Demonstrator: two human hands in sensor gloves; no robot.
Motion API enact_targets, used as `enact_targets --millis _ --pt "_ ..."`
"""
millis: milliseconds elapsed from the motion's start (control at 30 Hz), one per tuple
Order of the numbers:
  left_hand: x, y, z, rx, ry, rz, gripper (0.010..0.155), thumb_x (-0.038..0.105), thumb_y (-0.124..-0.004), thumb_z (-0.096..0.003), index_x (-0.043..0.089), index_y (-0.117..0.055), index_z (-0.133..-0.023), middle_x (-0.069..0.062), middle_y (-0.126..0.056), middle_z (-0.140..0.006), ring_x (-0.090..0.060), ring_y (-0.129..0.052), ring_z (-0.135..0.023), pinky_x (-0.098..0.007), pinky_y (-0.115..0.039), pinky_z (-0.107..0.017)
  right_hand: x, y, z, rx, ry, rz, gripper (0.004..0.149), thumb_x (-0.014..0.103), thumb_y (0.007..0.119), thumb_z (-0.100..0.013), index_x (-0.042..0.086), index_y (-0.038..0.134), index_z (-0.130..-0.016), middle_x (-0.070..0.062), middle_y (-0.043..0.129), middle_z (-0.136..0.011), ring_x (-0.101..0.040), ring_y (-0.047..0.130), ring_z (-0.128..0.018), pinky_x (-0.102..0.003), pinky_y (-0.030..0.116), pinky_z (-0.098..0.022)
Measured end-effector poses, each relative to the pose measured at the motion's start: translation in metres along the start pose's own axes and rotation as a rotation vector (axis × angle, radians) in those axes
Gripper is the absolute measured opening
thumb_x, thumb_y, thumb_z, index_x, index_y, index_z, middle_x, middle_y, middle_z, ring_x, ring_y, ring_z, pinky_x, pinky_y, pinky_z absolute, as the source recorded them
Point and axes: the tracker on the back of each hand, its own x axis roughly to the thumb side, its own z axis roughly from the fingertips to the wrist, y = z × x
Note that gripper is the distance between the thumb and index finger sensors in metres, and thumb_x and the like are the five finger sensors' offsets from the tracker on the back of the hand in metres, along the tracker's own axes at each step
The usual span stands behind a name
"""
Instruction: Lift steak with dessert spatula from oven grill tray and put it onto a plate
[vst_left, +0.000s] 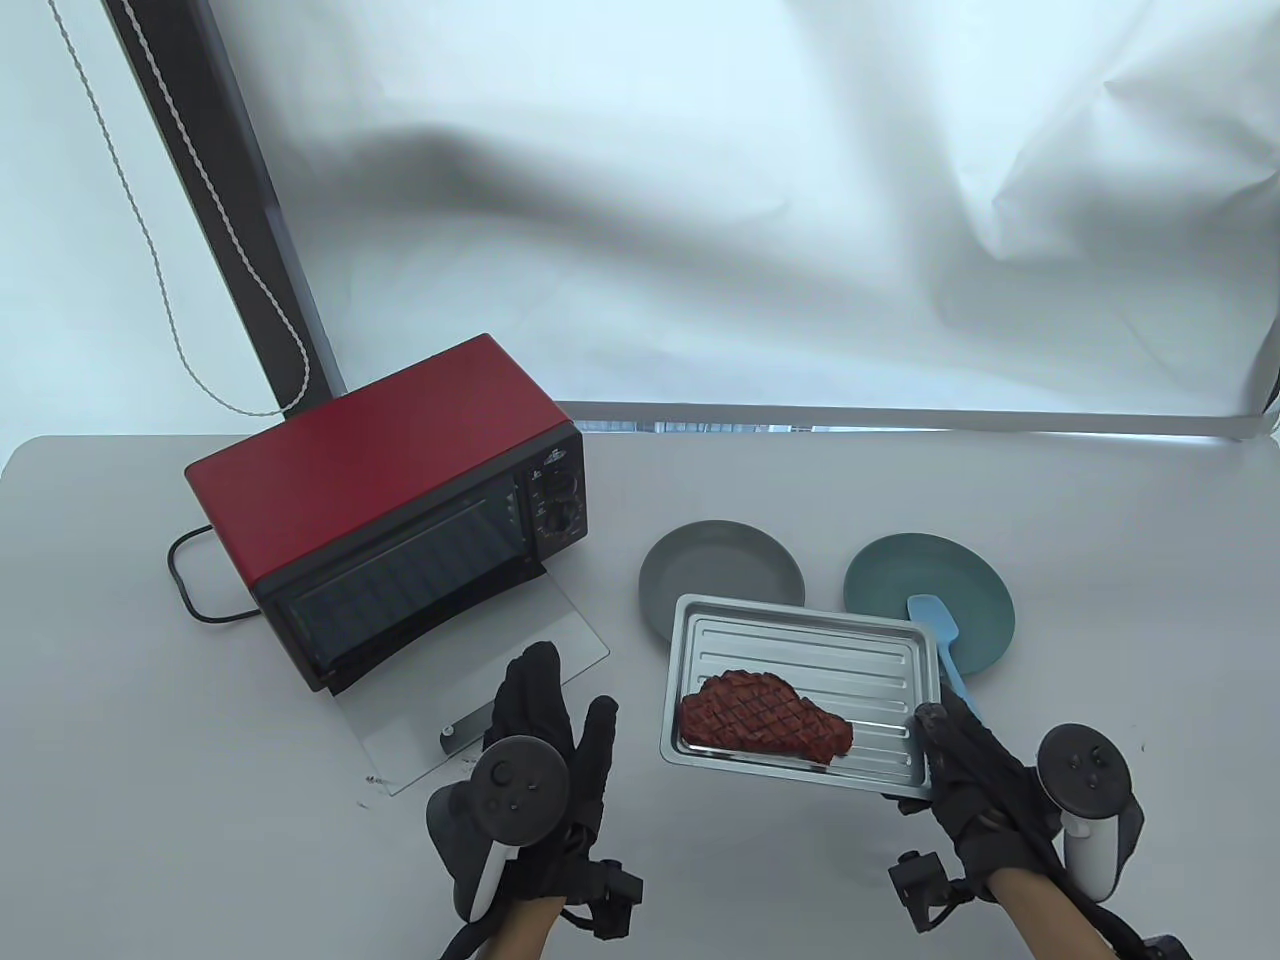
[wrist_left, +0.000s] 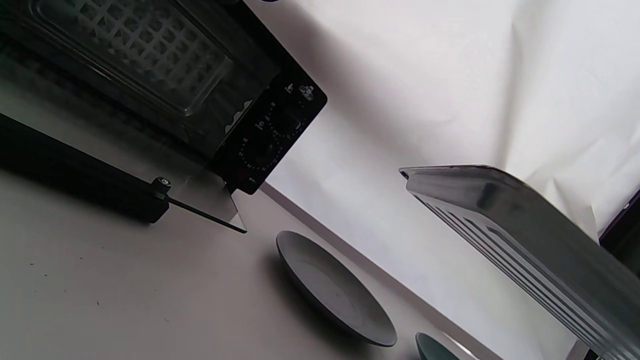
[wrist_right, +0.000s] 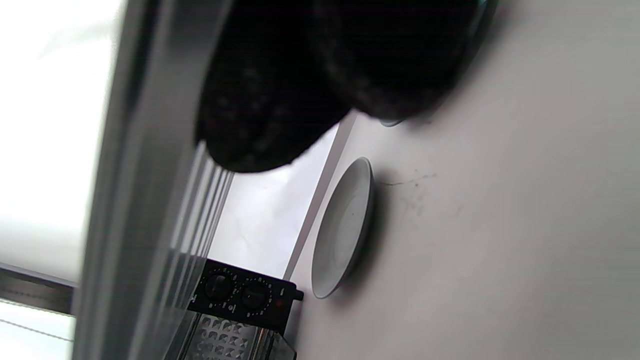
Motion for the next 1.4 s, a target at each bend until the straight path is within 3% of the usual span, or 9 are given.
enact_targets --millis 267,600,1400 --pt "0.009 -0.01 0.003 0.033 -0.039 -0.365 0.075 0.058 -0.047 -0.0616 0.021 -0.015 -0.119 -0.027 -0.018 -0.122 -0.054 -0.024 -0.111 -0.078 -0.03 -0.068 -0.006 0.003 -0.002 0.003 0.02 0.034 0.049 0.031 0.059 -0.068 0.002 0.046 -0.106 -0.012 0.103 -0.065 -0.011 0.109 -0.037 -0.022 0.092 -0.03" --pt "0.007 -0.02 0.001 -0.018 -0.029 -0.581 0.076 0.063 -0.042 -0.0602 0.025 -0.012 -0.119 -0.026 -0.007 -0.123 -0.055 -0.011 -0.11 -0.083 -0.018 -0.063 -0.017 0.013 -0.005 0.049 0.055 0.098 0.048 0.031 0.059 -0.068 0.005 0.047 -0.107 -0.012 0.102 -0.067 -0.012 0.108 -0.039 -0.024 0.091 -0.032" --pt "0.006 -0.028 -0.001 -0.102 -0.038 -0.567 0.076 0.062 -0.041 -0.0603 0.023 -0.013 -0.119 -0.028 -0.008 -0.122 -0.056 -0.012 -0.11 -0.083 -0.019 -0.063 -0.049 0.027 -0.014 0.132 0.194 0.23 0.045 0.034 0.058 -0.069 0.015 0.049 -0.108 -0.01 0.102 -0.072 -0.012 0.107 -0.043 -0.024 0.09 -0.036"
